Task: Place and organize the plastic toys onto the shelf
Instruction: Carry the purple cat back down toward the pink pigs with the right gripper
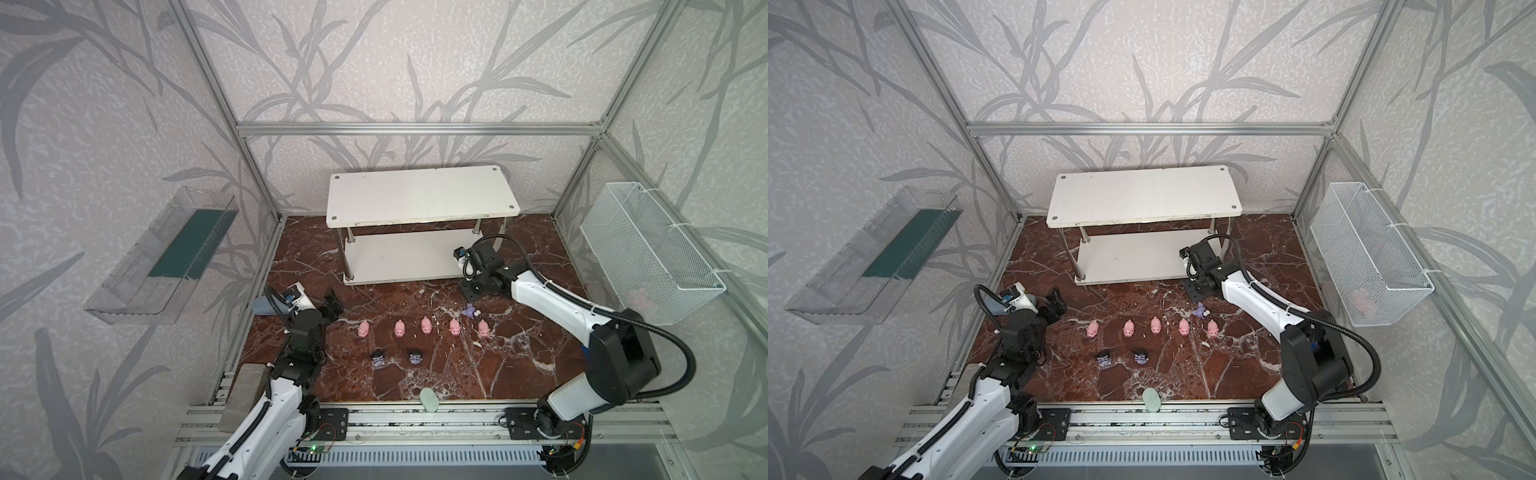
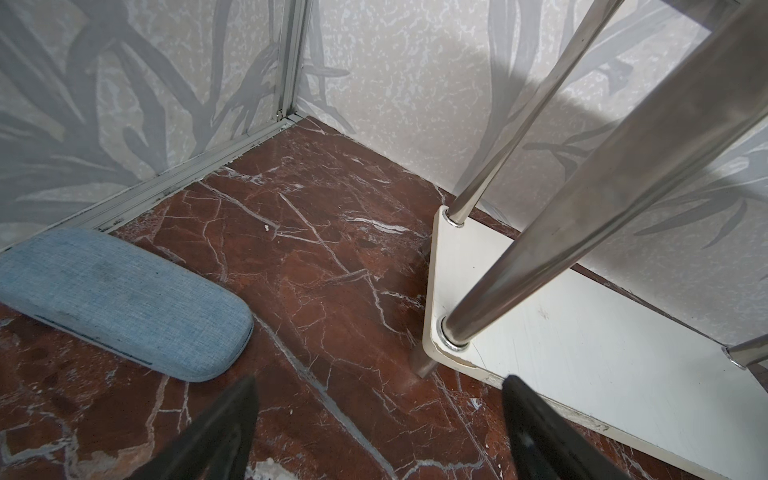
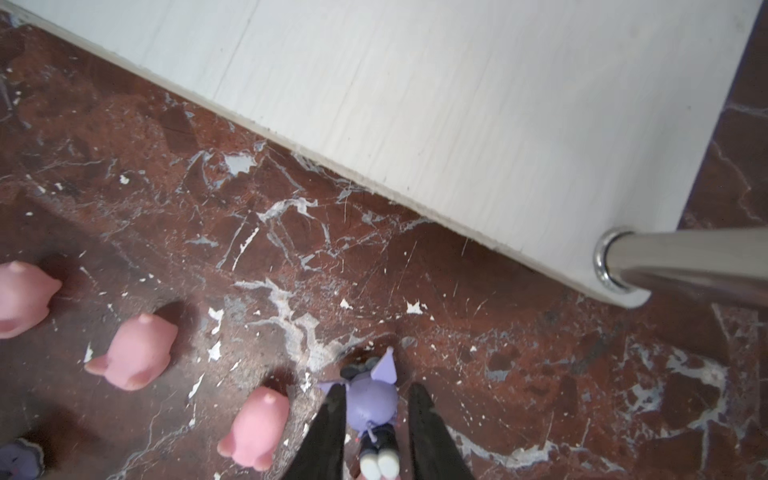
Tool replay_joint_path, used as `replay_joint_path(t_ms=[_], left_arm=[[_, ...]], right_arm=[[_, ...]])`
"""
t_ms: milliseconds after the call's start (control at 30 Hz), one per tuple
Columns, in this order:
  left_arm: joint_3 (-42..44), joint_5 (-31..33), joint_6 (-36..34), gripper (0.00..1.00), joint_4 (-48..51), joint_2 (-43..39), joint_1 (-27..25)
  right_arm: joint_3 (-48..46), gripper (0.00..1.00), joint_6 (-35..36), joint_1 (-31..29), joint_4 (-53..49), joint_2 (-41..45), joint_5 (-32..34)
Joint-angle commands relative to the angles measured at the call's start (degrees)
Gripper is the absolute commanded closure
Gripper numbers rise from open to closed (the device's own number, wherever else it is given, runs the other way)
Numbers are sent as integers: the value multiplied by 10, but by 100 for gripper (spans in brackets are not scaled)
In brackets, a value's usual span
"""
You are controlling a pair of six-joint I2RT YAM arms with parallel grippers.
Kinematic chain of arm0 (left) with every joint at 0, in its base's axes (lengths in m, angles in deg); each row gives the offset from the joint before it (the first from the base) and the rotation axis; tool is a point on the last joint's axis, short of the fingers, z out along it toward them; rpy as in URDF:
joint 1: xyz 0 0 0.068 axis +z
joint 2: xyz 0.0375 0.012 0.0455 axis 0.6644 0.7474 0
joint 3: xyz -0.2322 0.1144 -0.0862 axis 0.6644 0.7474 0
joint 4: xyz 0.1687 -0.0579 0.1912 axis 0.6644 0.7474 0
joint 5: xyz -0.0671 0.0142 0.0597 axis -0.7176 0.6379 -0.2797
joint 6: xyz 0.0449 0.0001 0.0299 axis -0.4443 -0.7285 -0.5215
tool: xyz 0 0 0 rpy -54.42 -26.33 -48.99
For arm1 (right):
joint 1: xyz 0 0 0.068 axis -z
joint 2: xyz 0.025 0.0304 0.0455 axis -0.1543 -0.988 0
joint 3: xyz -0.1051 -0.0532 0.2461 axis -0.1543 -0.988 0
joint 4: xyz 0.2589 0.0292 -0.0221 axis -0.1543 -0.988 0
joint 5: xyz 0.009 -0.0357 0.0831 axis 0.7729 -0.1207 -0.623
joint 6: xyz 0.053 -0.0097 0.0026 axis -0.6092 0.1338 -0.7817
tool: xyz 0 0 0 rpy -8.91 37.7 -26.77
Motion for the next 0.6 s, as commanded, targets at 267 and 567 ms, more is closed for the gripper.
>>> replay_joint_path(t_ms=[267, 567], left_arm=[[8, -10, 12, 10, -13, 2, 5], [7, -23, 18, 10, -13, 1, 5]], right_arm=[[-182, 47, -95, 1, 94, 172, -46], [-198, 43, -135, 1, 122, 117, -54]])
